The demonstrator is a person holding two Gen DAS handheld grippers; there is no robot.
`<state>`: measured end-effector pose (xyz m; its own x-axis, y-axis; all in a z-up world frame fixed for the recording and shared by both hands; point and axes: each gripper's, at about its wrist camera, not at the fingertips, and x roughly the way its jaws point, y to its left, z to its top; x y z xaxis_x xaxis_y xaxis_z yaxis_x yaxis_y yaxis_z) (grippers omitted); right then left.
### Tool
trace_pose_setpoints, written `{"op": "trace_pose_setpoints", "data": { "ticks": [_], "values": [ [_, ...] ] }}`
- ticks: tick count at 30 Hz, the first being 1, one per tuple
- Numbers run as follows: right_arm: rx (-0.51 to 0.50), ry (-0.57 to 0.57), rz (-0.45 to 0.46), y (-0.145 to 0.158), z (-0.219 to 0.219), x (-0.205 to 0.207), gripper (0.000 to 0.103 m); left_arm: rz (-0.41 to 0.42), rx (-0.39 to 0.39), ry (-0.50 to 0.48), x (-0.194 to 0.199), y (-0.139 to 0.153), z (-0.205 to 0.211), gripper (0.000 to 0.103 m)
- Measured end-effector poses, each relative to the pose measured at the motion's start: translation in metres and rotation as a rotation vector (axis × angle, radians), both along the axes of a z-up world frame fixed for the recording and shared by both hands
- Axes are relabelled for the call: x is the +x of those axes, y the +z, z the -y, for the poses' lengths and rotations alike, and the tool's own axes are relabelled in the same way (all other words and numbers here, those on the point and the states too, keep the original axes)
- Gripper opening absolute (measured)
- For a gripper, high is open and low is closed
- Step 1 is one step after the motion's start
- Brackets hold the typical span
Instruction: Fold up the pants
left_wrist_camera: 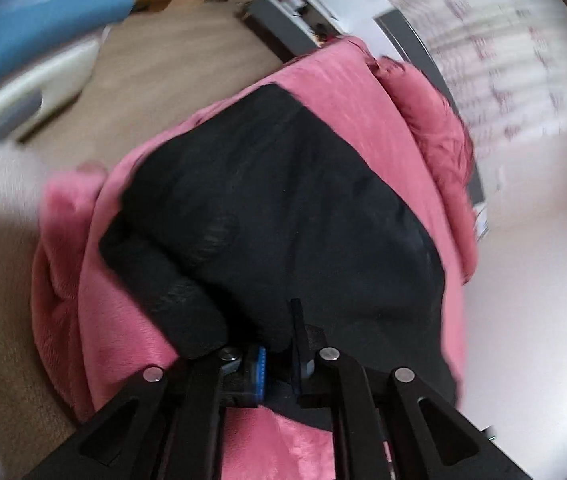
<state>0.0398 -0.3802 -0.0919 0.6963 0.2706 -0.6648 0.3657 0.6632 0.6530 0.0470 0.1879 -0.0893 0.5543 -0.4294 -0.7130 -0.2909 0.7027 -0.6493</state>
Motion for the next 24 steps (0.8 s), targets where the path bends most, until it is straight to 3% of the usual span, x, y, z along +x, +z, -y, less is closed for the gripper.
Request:
{"op": "trace_pose_setpoints", "data": {
  "ticks": [1,3,7,11,15,19,24],
  "values": [
    [0.001,0.005,0.023,0.003,-0.001,0.001,0.062,0.004,0.026,-0.006,-0.005,0.005,0.0,0.013],
    [0.003,0.009,0.022,0.003,-0.004,0.001,0.064,0.037,0.062,0.006,-0.016,0.014,-0.001,0.015],
    [0.011,0.001,0.011,-0.001,-0.005,0.007,0.064,0.158,0.136,0.057,-0.036,0.043,0.0,0.017],
    [0.055,-0.029,0.034,-0.007,-0.001,0.001,0.064,0.223,0.187,0.003,-0.029,0.061,0.013,0.024],
    [0.033,-0.004,0.044,-0.006,-0.003,-0.002,0.058,0.125,0.068,-0.09,-0.008,0.035,0.031,0.026],
    [0.045,0.013,0.038,-0.011,-0.004,0.003,0.029,-0.015,-0.027,-0.154,0.0,0.005,0.047,0.026],
    [0.065,0.024,0.044,-0.014,-0.005,0.006,0.023,-0.012,0.001,-0.162,0.011,0.006,0.059,0.027]
  ]
}}
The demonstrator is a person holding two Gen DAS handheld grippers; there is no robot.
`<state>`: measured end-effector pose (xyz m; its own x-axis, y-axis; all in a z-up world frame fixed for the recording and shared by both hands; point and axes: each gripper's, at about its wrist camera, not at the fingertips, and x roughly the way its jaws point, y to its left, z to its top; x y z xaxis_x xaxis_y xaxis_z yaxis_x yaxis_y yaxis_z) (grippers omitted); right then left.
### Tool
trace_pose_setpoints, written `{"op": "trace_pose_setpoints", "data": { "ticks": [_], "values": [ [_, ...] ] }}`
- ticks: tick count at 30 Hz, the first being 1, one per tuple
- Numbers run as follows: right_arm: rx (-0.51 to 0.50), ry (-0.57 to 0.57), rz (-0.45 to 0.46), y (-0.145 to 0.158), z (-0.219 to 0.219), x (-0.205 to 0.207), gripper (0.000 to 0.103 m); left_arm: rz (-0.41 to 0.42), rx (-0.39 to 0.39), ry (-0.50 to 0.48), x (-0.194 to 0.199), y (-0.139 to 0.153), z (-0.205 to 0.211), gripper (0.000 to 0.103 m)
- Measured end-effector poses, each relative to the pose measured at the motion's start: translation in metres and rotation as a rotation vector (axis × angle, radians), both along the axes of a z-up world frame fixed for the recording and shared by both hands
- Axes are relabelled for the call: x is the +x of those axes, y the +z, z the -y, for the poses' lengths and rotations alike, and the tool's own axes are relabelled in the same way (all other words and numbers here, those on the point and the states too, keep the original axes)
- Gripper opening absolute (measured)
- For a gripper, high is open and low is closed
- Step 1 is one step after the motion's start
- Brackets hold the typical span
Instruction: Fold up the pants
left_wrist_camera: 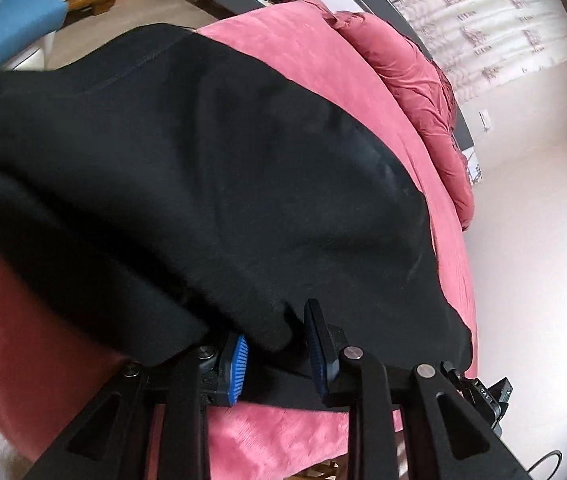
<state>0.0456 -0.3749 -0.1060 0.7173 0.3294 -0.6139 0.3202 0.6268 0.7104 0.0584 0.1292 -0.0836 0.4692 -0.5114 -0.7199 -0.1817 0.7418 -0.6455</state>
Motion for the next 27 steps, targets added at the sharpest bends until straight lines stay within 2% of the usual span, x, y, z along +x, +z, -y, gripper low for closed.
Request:
{"op": "trace_pose_setpoints", "data": {
  "ticks": [2,4,5,9,12,14,16,18,19,21,23,26,27],
  "values": [
    [0.005,-0.001,0.01,0.0,0.0,-0.001,0.019,-0.028,-0.045,0.033,0.005,-0.007,-0.001,0.026],
    [0.005,-0.009,0.032,0.003,0.001,-0.004,0.011,-0.034,-0.118,0.086,0.006,-0.012,-0.008,0.017],
    [0.003,-0.012,0.04,0.005,0.001,-0.005,0.011,-0.04,-0.134,0.103,0.008,-0.013,-0.01,0.006],
    [-0.045,-0.017,0.078,0.023,-0.004,-0.013,0.008,-0.023,-0.171,0.118,0.004,0.002,-0.017,0.006],
    [-0.052,-0.006,0.125,0.04,-0.005,-0.025,0.008,0.047,-0.141,0.071,-0.005,0.034,-0.021,0.006],
    [-0.038,0.002,0.098,0.039,-0.004,-0.029,0.008,0.053,-0.09,0.037,-0.007,0.041,-0.018,0.006],
    [-0.027,-0.004,0.028,0.026,-0.003,-0.029,0.008,0.01,-0.033,0.007,-0.013,0.029,-0.013,0.006],
    [0.004,-0.013,-0.065,0.005,-0.001,-0.026,0.008,-0.09,0.01,0.002,-0.011,0.007,-0.008,0.009],
    [0.04,-0.021,-0.101,-0.005,0.001,-0.023,0.009,-0.139,0.009,0.003,-0.008,-0.006,-0.008,0.009],
    [0.085,-0.035,-0.097,-0.009,0.005,-0.022,0.01,-0.135,-0.038,0.026,-0.006,-0.007,-0.012,0.011],
    [0.052,-0.029,-0.088,-0.006,0.003,-0.021,0.014,-0.129,-0.026,0.007,-0.009,0.002,-0.009,0.019],
    [0.008,-0.046,-0.064,0.001,0.001,-0.023,0.024,-0.067,-0.01,-0.033,-0.017,0.028,-0.002,0.02],
    [-0.007,-0.07,-0.035,0.006,0.003,-0.025,0.033,-0.039,-0.008,-0.041,-0.02,0.035,-0.002,0.02]
  ]
}}
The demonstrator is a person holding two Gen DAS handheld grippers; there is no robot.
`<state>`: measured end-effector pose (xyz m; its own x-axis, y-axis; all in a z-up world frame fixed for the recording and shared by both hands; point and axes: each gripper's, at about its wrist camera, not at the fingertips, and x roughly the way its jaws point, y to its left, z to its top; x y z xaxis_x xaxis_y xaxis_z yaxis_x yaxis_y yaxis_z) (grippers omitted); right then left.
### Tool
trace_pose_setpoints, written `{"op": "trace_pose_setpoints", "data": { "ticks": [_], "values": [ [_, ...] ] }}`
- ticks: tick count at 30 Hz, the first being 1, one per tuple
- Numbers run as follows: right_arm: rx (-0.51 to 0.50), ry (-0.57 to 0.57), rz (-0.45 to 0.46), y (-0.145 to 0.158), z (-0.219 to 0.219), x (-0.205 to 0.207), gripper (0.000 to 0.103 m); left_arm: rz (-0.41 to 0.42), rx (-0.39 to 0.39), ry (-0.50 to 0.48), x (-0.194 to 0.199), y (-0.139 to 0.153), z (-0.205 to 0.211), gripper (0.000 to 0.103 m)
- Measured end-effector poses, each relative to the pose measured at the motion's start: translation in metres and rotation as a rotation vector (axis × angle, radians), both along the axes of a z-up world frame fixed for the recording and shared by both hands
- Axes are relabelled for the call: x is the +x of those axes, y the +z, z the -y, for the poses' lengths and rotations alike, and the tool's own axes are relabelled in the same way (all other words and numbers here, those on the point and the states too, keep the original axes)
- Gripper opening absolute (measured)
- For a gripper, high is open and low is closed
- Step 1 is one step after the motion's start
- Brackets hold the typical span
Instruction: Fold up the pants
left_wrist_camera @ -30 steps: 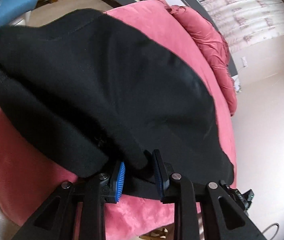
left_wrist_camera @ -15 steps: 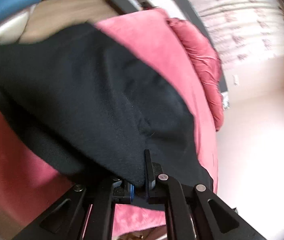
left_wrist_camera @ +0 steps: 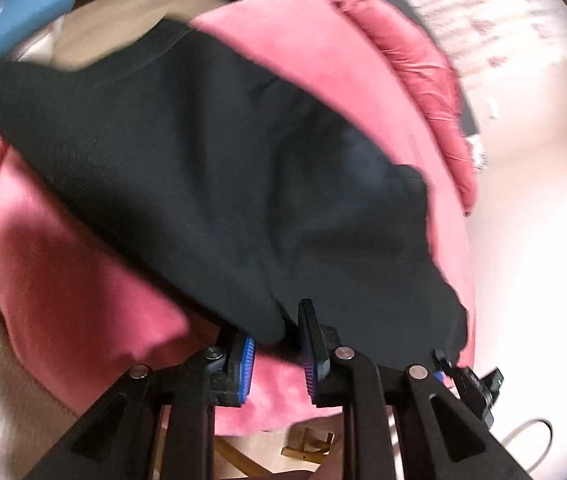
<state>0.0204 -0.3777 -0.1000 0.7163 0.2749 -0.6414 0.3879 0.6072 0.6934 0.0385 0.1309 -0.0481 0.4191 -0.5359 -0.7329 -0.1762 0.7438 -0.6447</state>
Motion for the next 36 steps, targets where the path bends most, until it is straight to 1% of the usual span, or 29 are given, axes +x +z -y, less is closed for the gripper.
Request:
{"op": "trace_pose_setpoints", "data": {
  "ticks": [1,4,6,7,9,11,12,13,15,17,19,21,24,26,28,29,30,32,33,34,35,36],
  "values": [
    [-0.01,-0.013,0.017,0.004,0.001,-0.002,0.04,0.041,0.008,-0.009,-0.004,0.013,0.003,0.02],
    [-0.061,-0.077,0.065,0.014,0.015,-0.002,0.041,0.149,0.036,-0.017,-0.01,0.039,0.005,0.02],
    [-0.075,-0.115,0.078,0.016,0.028,0.002,0.041,0.217,0.034,-0.03,-0.005,0.053,0.01,0.02],
    [-0.08,-0.135,0.088,0.018,0.034,0.003,0.041,0.242,0.035,-0.043,-0.01,0.058,0.011,0.02],
    [-0.079,-0.181,0.109,0.018,0.05,0.006,0.041,0.299,0.026,-0.115,-0.007,0.069,0.018,0.02],
    [-0.07,-0.211,0.103,0.016,0.057,0.008,0.041,0.332,0.015,-0.181,-0.013,0.081,0.029,0.019],
    [-0.051,-0.222,0.102,0.012,0.059,0.009,0.041,0.363,0.025,-0.207,-0.013,0.085,0.034,0.02],
    [-0.028,-0.23,0.102,0.006,0.061,0.009,0.041,0.376,0.045,-0.228,-0.012,0.089,0.039,0.02],
    [0.006,-0.248,0.084,-0.004,0.06,0.011,0.041,0.364,0.136,-0.272,0.002,0.088,0.057,0.02],
    [0.041,-0.267,0.094,-0.005,0.067,0.011,0.041,0.365,0.166,-0.299,0.021,0.076,0.067,0.02],
    [0.041,-0.302,0.101,-0.001,0.082,0.009,0.041,0.344,0.222,-0.331,0.047,0.054,0.078,0.02],
    [0.037,-0.324,0.095,0.001,0.093,0.007,0.042,0.319,0.278,-0.327,0.074,0.036,0.086,0.02],
    [0.069,-0.342,0.071,-0.004,0.105,0.006,0.042,0.237,0.321,-0.287,0.107,0.012,0.087,0.02],
    [0.074,-0.34,0.062,-0.006,0.106,0.005,0.042,0.169,0.263,-0.216,0.118,-0.006,0.074,0.02],
    [0.062,-0.336,0.046,-0.008,0.107,0.006,0.042,0.117,0.166,-0.132,0.124,-0.024,0.048,0.009],
    [0.065,-0.335,0.046,-0.009,0.108,0.006,0.042,0.107,0.148,-0.091,0.123,-0.029,0.035,0.003],
    [0.069,-0.334,0.045,-0.01,0.108,0.008,0.042,0.112,0.125,-0.064,0.12,-0.03,0.025,0.003],
    [0.063,-0.33,0.04,-0.013,0.111,0.008,0.042,0.107,0.111,-0.04,0.114,-0.023,0.015,0.0],
    [0.052,-0.325,0.038,-0.014,0.111,0.009,0.042,0.107,0.103,-0.036,0.11,-0.018,0.015,0.007],
    [0.034,-0.319,0.037,-0.014,0.109,0.012,0.042,0.123,0.087,-0.049,0.108,-0.01,0.019,0.011],
    [0.023,-0.318,0.038,-0.015,0.107,0.01,0.042,0.155,0.077,-0.102,0.108,-0.001,0.029,0.015],
    [0.011,-0.317,0.04,-0.015,0.106,0.01,0.042,0.187,0.095,-0.175,0.109,0.007,0.044,0.015]
  ]
}}
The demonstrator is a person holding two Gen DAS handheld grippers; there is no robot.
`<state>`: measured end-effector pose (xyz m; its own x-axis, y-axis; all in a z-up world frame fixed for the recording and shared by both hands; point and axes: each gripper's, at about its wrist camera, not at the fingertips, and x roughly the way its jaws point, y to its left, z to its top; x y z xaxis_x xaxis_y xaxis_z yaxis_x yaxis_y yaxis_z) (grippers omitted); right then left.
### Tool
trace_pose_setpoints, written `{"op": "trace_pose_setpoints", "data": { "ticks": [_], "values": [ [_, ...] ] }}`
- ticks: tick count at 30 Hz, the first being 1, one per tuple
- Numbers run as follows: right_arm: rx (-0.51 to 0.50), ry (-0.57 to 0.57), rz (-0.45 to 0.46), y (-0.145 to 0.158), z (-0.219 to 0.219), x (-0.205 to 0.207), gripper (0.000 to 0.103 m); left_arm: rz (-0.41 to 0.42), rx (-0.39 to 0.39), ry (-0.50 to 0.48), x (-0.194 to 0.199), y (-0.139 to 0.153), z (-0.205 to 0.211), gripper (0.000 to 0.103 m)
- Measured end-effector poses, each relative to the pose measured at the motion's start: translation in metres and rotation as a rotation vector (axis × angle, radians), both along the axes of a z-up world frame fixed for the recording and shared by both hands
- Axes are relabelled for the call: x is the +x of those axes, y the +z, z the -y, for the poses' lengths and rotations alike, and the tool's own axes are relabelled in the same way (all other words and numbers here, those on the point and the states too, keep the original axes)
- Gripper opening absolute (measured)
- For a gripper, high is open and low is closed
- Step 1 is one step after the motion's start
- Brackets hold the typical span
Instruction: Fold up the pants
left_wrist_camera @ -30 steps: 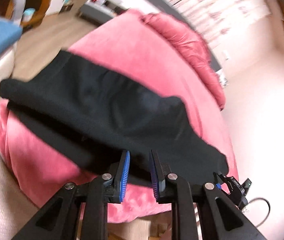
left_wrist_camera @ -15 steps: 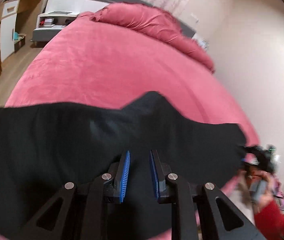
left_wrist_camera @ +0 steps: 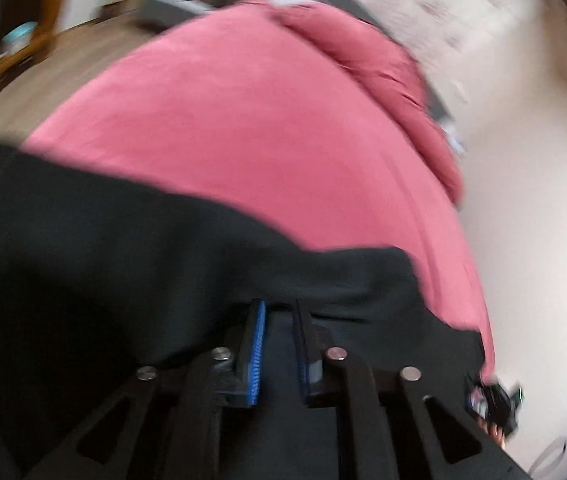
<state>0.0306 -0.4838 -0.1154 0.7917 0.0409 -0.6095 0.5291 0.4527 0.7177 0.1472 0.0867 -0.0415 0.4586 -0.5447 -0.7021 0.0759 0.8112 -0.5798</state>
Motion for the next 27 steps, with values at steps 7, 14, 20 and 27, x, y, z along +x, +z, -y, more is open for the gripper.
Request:
{"op": "trace_pose_setpoints", "data": {
  "ticks": [7,14,20,27],
  "values": [
    [-0.041,-0.01,-0.005,0.012,0.01,0.005,0.042,0.122,0.147,-0.233,0.021,0.013,0.088,0.015],
    [-0.072,-0.021,-0.004,0.026,0.04,0.008,0.042,0.087,0.168,-0.117,0.059,-0.012,0.092,0.015],
    [-0.033,-0.082,0.005,0.017,0.068,0.005,0.042,0.175,0.106,-0.084,0.034,-0.03,0.079,0.014],
    [0.077,-0.216,0.082,0.006,0.113,-0.002,0.01,0.141,0.005,-0.059,0.038,-0.038,0.061,0.014]
  ]
}}
